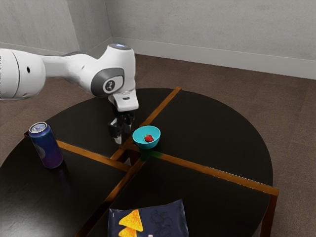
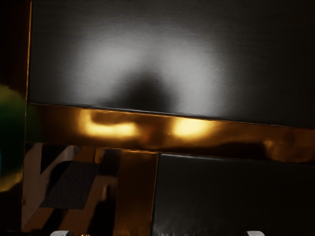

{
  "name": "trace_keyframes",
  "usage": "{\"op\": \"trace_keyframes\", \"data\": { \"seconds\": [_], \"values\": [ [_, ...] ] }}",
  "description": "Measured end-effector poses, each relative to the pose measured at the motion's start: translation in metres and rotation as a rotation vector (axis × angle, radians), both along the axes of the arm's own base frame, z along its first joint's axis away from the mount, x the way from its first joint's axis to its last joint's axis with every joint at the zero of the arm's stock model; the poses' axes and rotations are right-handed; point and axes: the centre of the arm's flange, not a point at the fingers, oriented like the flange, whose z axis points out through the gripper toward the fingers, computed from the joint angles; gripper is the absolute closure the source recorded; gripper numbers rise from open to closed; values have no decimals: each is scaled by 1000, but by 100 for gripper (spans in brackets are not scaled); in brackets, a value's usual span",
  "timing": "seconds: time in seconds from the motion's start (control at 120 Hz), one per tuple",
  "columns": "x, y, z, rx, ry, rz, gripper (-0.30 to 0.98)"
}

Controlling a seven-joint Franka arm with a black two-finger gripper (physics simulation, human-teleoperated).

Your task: Take strawberry from the bowl

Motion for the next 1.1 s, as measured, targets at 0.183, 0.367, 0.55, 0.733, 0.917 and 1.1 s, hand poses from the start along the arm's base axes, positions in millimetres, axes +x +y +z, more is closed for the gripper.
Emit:
{"op": "trace_keyframes", "data": {
  "seconds": [0.183,0.367,0.55,0.733,0.917,1.1],
  "values": [
    [60,4,-11,-78,-63,-167,35],
    [87,27,-51,-106,-41,-309,38],
    [110,33,-61,-125,-62,-440,40],
    [125,35,-93,-155,-52,-533,41],
    [134,29,-97,-159,-85,-600,40],
    [145,33,-106,-162,-115,-637,39]
  ]
}}
